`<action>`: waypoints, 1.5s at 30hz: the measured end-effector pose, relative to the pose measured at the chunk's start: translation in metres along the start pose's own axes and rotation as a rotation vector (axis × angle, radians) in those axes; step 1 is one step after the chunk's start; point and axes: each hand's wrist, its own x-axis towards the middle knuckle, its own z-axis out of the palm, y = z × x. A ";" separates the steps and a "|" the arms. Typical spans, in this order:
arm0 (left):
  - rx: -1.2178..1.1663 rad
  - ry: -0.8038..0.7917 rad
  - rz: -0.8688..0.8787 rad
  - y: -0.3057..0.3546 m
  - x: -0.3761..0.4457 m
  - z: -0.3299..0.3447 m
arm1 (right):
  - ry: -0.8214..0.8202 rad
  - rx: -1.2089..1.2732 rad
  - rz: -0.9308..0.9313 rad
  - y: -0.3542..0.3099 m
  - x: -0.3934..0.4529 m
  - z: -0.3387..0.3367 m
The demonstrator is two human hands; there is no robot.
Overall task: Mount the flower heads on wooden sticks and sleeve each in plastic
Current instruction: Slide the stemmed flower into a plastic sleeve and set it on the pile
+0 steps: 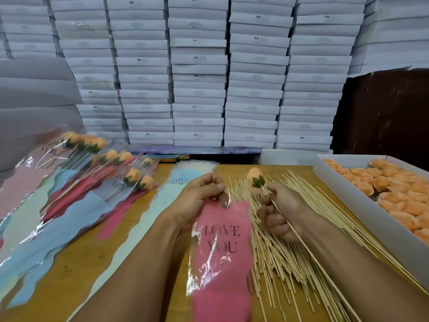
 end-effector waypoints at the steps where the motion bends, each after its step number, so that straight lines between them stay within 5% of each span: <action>1: -0.014 -0.045 -0.032 0.000 0.000 0.001 | 0.025 0.031 0.003 -0.002 0.002 0.000; 9: -0.126 -0.416 -0.179 0.001 -0.005 0.007 | 0.036 -0.023 0.031 -0.034 0.030 0.007; 16: -0.156 -0.602 -0.269 0.004 -0.013 0.006 | 0.248 -0.127 -0.085 -0.061 0.066 0.004; 24: -0.145 -0.595 -0.288 0.005 -0.015 0.009 | 0.411 -0.150 -0.168 -0.071 0.082 0.007; 45: -0.223 -0.522 -0.224 0.006 -0.013 0.013 | 0.280 -0.119 -0.135 -0.034 0.064 0.024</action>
